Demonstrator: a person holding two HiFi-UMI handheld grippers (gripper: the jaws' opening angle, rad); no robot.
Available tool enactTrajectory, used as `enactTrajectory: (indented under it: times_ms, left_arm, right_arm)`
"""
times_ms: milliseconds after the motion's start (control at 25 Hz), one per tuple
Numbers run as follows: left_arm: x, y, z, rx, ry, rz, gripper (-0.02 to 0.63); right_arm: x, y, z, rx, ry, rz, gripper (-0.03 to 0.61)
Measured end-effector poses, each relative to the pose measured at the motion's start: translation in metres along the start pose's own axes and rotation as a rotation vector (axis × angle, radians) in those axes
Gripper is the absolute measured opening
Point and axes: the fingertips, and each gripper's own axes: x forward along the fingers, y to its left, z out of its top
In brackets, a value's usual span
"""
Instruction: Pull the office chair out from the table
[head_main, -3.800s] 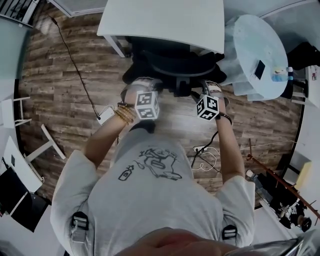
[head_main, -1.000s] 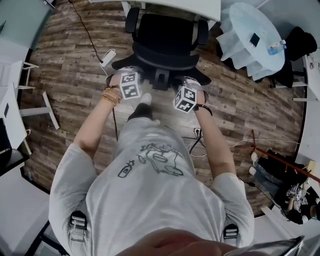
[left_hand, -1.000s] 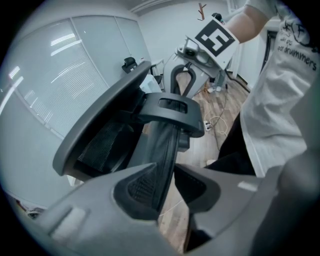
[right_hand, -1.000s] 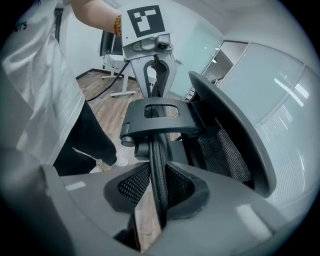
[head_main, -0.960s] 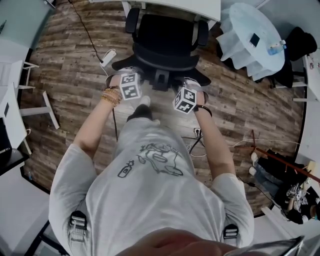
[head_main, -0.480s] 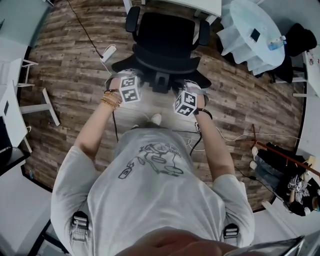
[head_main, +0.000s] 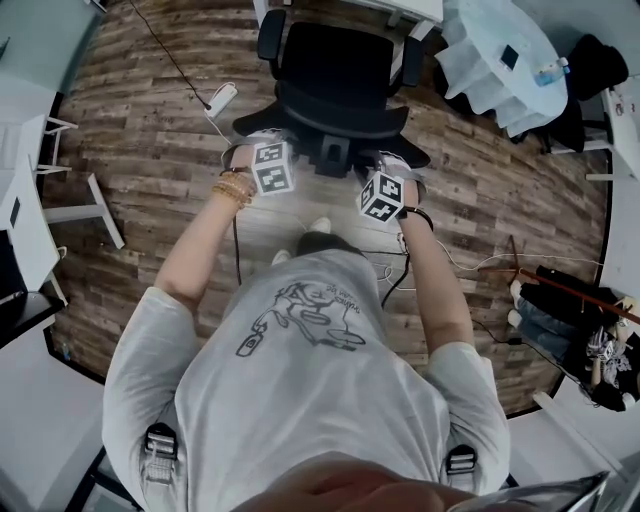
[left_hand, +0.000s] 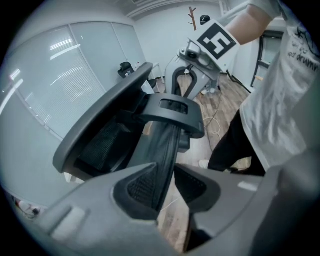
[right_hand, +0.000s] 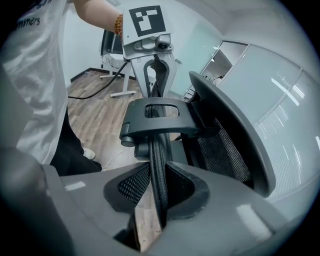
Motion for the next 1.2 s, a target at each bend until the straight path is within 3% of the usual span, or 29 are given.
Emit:
enactTrajectory:
  times_ms: [520, 760, 1200]
  left_arm:
    - [-0.033, -0.072, -0.026, 0.019, -0.005, -0.027, 0.106]
    - [-0.049, -0.128, -0.045, 0.031, -0.025, -0.028, 0.106]
    - [-0.073, -0.174, -0.053, 0.044, -0.039, -0.045, 0.107]
  right_arm:
    - [-0.028, 0.077, 0.028, 0.027, 0.014, -0.007, 0.101]
    - [-0.043, 0.138, 0.043, 0.031, 0.021, -0.02, 0.1]
    - [-0.066, 0.185, 0.058, 0.058, 0.026, 0.004, 0.1]
